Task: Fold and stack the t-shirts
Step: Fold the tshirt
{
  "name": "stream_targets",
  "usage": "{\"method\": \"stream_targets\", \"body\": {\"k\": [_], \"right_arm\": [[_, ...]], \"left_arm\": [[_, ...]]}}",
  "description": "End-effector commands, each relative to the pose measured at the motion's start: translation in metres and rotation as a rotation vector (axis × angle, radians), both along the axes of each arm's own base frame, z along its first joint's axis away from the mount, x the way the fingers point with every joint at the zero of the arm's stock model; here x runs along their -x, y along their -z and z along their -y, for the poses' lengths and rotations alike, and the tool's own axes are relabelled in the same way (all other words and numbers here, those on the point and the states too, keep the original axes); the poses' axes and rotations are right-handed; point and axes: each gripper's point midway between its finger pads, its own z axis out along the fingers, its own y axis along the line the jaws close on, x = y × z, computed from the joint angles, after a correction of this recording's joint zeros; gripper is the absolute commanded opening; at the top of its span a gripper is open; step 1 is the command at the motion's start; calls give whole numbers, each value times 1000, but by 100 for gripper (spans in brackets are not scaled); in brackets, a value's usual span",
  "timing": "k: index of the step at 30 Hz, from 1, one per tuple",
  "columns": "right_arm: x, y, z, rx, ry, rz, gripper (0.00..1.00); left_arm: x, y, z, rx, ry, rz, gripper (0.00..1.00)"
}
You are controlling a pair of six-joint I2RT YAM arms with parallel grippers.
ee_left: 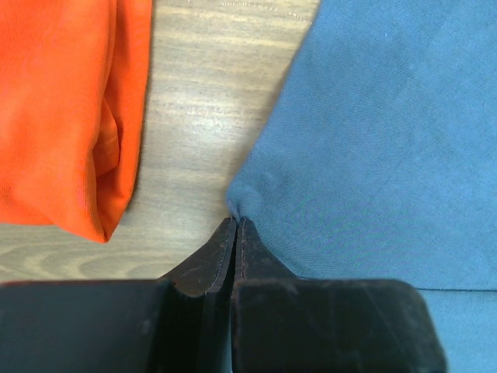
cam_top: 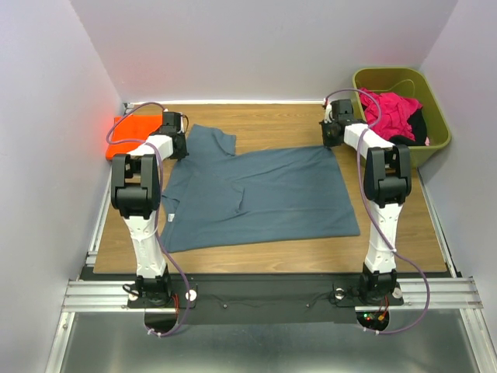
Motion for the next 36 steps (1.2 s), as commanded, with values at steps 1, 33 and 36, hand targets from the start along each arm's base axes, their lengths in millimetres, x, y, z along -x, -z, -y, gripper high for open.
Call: {"method": "stream_targets", "body": {"k": [1,33,36], "right_arm": [[-12,-4,15,63,34,18,1],[-14,-90,20,15,82,177,1],[-6,-91,21,17,90,170,1]], "left_arm": [[-7,-8,-8,-31,4,-1,0],[-13,-77,-10,-39,27,200,0],[-8,-81,-12,-41,19,202,0]]}}
